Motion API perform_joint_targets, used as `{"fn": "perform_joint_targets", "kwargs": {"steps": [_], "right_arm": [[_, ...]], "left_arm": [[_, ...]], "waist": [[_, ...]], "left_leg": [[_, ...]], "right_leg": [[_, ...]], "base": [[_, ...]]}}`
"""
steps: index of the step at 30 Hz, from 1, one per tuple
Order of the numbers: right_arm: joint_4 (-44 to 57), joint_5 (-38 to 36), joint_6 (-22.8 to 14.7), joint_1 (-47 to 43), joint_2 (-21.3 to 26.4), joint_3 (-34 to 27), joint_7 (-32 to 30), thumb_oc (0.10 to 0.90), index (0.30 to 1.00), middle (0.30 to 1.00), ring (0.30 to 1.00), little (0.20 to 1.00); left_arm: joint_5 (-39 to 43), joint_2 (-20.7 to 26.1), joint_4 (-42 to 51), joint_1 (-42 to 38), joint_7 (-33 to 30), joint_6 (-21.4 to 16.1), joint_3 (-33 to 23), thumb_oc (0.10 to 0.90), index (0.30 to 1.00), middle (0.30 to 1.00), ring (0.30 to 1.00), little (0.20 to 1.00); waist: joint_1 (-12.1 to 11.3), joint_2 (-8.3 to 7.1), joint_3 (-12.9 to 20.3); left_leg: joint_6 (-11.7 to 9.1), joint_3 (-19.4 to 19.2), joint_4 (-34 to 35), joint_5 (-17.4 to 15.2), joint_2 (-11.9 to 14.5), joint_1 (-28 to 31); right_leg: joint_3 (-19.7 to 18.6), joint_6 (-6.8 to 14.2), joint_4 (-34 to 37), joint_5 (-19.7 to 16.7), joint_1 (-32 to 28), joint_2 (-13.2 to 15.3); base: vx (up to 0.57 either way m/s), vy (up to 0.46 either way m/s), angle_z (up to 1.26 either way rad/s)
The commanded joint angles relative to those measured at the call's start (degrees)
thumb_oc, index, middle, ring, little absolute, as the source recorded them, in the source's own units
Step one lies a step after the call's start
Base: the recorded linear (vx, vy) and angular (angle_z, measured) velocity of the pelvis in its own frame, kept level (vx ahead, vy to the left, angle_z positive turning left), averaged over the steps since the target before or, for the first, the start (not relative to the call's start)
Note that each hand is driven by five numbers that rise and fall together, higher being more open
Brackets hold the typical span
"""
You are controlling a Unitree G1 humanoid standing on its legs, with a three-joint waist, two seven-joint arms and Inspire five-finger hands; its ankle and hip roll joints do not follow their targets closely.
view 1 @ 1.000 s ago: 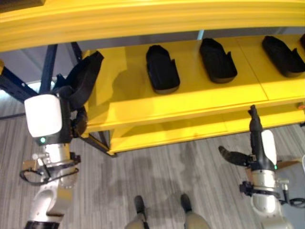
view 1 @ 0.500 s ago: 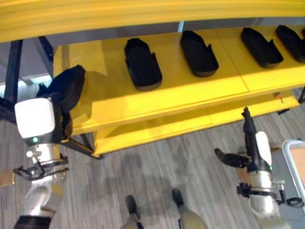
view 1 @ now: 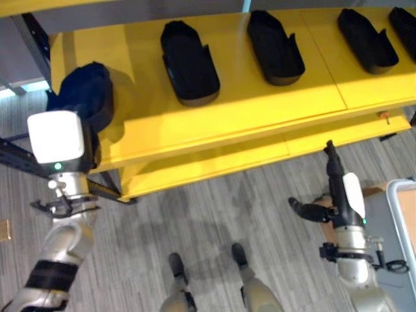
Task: Move parts from the plastic box to the shelf.
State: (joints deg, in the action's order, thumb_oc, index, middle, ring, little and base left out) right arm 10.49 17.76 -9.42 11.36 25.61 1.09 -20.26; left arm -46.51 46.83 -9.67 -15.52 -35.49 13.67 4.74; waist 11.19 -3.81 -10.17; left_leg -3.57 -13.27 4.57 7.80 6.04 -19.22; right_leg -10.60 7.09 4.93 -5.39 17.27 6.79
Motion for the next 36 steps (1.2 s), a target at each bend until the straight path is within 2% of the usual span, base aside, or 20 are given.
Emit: {"fn": "perform_joint_targets", "kwargs": {"steps": [1,2,3,6,7,18,28,32,36], "right_arm": [[1.63,-1.35,-3.03,-5.08,2.77,-3.99,-2.82,0.900,1.000,1.000,1.000,1.000],[1.46,-1.31,-2.86,-5.49,2.35,-3.75,-2.93,0.900,1.000,1.000,1.000,1.000],[1.20,-1.46,-2.81,-5.73,2.21,-3.54,-2.95,0.900,1.000,1.000,1.000,1.000],[0.69,-1.91,-2.74,-6.47,2.06,-3.08,-2.71,0.900,1.000,1.000,1.000,1.000],[0.42,-2.03,-2.68,-6.57,2.14,-2.94,-2.64,0.900,1.000,1.000,1.000,1.000],[0.26,-3.75,-2.70,-7.58,2.30,-1.21,-1.18,0.900,1.000,1.000,1.000,1.000],[2.13,-4.95,-4.42,-6.40,2.97,-0.48,0.88,0.900,1.000,1.000,1.000,1.000],[2.72,-5.87,-5.36,-6.31,3.71,-0.74,1.69,0.900,1.000,1.000,1.000,1.000],[2.66,-6.04,-5.81,-6.77,4.21,-0.88,1.89,0.900,1.000,1.000,1.000,1.000]], "left_arm": [[-2.73,3.95,-3.66,-4.85,3.28,0.05,1.18,0.400,0.300,0.300,0.300,0.300],[-2.38,3.36,-5.00,-5.19,3.49,0.18,1.79,0.400,0.300,0.300,0.300,0.300],[-1.93,2.83,-6.20,-5.52,3.65,0.35,2.39,0.400,0.300,0.300,0.300,0.300],[-1.82,2.38,-9.26,-8.61,3.72,0.38,5.03,0.400,0.300,0.300,0.300,0.300],[-1.95,2.37,-9.75,-9.38,3.99,0.43,5.94,0.400,0.300,0.300,0.300,0.300],[1.27,1.99,-20.12,-16.56,4.66,1.70,10.34,0.400,0.300,0.300,0.300,0.300],[0.91,6.81,-28.53,-24.29,5.94,1.39,15.31,0.400,0.300,0.300,0.300,0.300],[-2.03,11.97,-31.04,-26.86,8.43,-0.27,19.58,0.400,0.300,0.300,0.300,0.300],[-3.77,14.03,-31.36,-27.22,9.47,-0.93,21.09,0.400,0.300,0.300,0.300,0.300]], "waist": [[2.02,1.57,-0.83],[2.15,1.54,-0.96],[2.22,1.66,-0.72],[2.72,1.42,-1.05],[2.75,1.58,-0.76],[3.94,1.48,-0.83],[4.94,1.47,-0.74],[4.81,1.58,-0.89],[4.52,1.79,-1.04]], "left_leg": [[0.07,-1.73,-9.58,-6.33,1.71,-0.89],[0.19,-1.87,-9.77,-6.49,1.72,-1.32],[-0.08,-1.33,-9.78,-7.96,1.60,-0.96],[0.39,-2.07,-10.43,-7.05,1.69,-2.06],[0.12,-1.45,-10.41,-8.62,1.54,-1.51],[0.19,-1.95,-11.37,-9.13,1.85,-3.01],[0.11,-2.86,-12.43,-9.53,2.24,-4.20],[0.43,-2.58,-13.44,-10.16,2.15,-5.13],[0.69,-2.05,-13.95,-10.60,1.81,-5.84]], "right_leg": [[0.04,0.07,-0.04,4.52,-4.43,-1.07],[-0.14,0.11,-0.02,4.40,-4.06,-1.05],[-0.15,0.30,0.07,5.20,-4.45,-0.95],[-0.52,0.25,-0.03,4.30,-3.53,-1.06],[-0.55,0.38,0.07,5.14,-4.01,-0.96],[-1.57,0.54,0.07,4.77,-2.54,-1.37],[-2.18,1.07,0.07,4.11,-1.55,-1.51],[-2.13,1.47,0.07,4.08,-1.40,-1.33],[-1.77,1.67,0.07,4.03,-1.33,-1.11]], "base": [[0.01,0.046,-0.09],[0.09,0.065,-0.09],[0.10,0.066,-0.07],[0.00,0.010,-0.06],[0.12,0.045,-0.07],[0.02,0.007,-0.05],[0.00,0.005,-0.05],[0.00,0.000,0.00],[0.00,0.000,0.00]]}}
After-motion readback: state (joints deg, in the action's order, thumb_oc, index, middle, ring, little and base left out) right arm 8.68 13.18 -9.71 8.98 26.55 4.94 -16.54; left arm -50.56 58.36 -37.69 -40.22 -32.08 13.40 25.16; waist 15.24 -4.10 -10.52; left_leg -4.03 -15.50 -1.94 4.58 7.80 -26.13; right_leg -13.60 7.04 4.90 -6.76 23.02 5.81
